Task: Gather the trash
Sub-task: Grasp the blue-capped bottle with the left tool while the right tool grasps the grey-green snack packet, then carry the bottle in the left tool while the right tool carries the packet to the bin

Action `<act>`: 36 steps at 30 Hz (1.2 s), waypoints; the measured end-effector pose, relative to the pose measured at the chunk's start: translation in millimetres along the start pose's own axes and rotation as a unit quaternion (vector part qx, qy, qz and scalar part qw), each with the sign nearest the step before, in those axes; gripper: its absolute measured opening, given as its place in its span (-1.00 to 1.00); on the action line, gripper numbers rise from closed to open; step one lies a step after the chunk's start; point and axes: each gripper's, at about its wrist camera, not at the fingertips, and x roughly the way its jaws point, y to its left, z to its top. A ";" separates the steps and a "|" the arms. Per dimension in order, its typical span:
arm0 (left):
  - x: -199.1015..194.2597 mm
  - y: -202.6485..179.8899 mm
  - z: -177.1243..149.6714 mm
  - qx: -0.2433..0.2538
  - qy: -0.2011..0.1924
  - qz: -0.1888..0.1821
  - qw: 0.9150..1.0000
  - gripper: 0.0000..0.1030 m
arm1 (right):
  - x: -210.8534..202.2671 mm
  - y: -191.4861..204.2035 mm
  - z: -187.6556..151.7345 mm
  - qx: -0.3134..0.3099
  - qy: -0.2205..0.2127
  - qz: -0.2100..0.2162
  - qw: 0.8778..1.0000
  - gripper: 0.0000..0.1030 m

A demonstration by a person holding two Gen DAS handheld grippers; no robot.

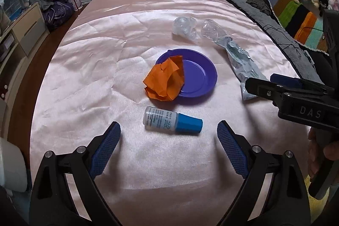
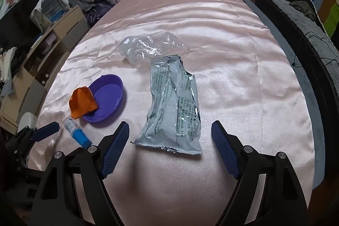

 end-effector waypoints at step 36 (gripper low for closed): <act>-91.7 -31.7 -110.4 -0.005 0.011 -0.063 0.998 0.06 | -90.2 16.6 -99.1 -0.004 -0.009 0.028 1.000 -0.35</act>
